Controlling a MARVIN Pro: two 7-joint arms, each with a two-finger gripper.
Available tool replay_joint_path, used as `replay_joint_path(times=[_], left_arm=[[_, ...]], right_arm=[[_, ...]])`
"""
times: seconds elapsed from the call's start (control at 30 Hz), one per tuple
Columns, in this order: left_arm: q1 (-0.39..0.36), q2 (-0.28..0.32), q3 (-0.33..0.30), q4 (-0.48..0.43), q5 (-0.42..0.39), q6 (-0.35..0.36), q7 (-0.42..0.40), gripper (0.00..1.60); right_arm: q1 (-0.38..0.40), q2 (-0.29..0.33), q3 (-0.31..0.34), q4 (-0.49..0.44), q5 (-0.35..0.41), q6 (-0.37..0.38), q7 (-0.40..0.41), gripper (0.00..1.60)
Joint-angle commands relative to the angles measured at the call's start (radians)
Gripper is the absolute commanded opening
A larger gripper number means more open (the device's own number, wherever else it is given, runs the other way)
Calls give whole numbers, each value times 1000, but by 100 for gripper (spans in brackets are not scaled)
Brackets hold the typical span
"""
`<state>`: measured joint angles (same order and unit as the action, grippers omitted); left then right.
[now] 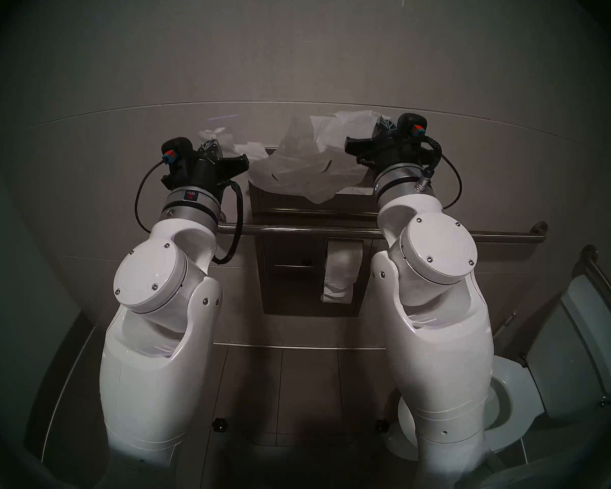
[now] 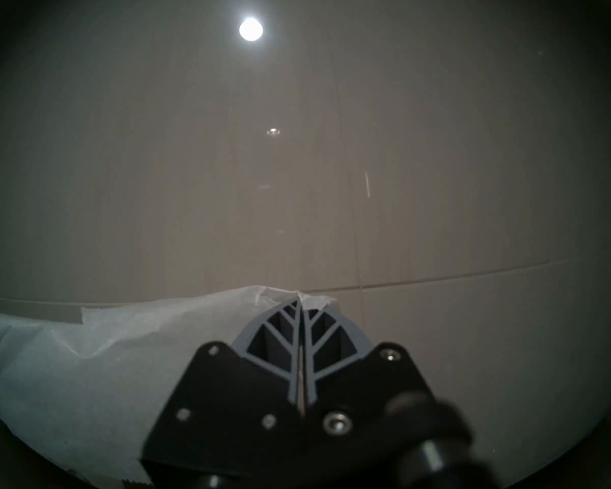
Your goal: Take out a toilet seat cover
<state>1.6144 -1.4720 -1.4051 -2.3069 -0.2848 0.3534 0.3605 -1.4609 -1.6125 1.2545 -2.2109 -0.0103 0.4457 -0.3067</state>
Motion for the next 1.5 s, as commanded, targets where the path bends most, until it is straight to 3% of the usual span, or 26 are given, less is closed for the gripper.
replay_joint_path(times=[0.0, 0.53, 1.47], left_arm=[[17, 8, 3, -26, 3, -20, -9, 0], [94, 34, 18, 34, 26, -29, -3, 0], [72, 24, 20, 106, 58, -103, 13, 0]], right_arm=[[-4, 5, -8, -39, 24, 30, 17, 0], [-47, 19, 5, -16, 49, 66, -17, 0], [-43, 57, -6, 14, 50, 32, -8, 0]])
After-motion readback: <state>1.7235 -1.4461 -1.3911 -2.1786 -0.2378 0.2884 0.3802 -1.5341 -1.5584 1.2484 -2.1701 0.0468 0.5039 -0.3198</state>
